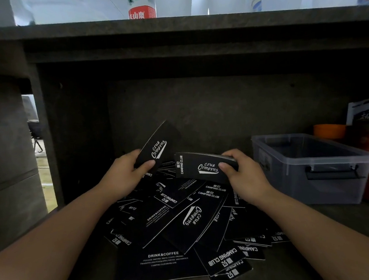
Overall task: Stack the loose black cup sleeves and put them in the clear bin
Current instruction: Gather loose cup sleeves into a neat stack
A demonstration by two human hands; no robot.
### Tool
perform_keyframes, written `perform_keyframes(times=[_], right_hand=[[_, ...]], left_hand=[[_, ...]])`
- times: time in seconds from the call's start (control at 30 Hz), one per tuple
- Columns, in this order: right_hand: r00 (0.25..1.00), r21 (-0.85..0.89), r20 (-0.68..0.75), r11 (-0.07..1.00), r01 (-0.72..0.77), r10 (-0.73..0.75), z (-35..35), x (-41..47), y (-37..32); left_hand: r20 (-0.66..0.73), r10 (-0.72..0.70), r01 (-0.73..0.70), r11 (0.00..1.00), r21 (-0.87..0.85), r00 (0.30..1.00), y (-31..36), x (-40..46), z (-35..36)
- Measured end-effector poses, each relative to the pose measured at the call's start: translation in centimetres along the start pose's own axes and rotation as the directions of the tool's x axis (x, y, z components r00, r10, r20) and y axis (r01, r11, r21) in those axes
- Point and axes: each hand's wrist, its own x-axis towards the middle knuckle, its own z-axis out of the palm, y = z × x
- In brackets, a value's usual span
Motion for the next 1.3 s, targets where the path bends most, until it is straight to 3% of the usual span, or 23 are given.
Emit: perform_keyframes(times=[0.13,0.37,0.73,1.3], right_hand=[[1.000,-0.005,0.000,1.000,-0.007,0.007,0.10,0.08,0.02],[0.999,0.012,0.019,0.999,-0.037,0.037,-0.02,0.00,-0.10],[0.998,0.033,0.031,0.997,-0.063,0.062,0.10,-0.09,-0.04],[0.997,0.020,0.044,0.998,-0.063,0.062,0.03,-0.06,-0.16]], left_hand=[[0.079,-0.010,0.019,0.993,-0.119,0.997,0.38,-0.08,0.22],[0.140,0.048,-0.036,0.995,-0.090,0.989,0.50,-0.38,0.46],[0.056,0.016,-0.015,1.000,-0.015,0.998,0.57,-0.34,0.25],[0.069,0.008,-0.009,1.000,0.016,0.998,0.58,-0.35,0.53]])
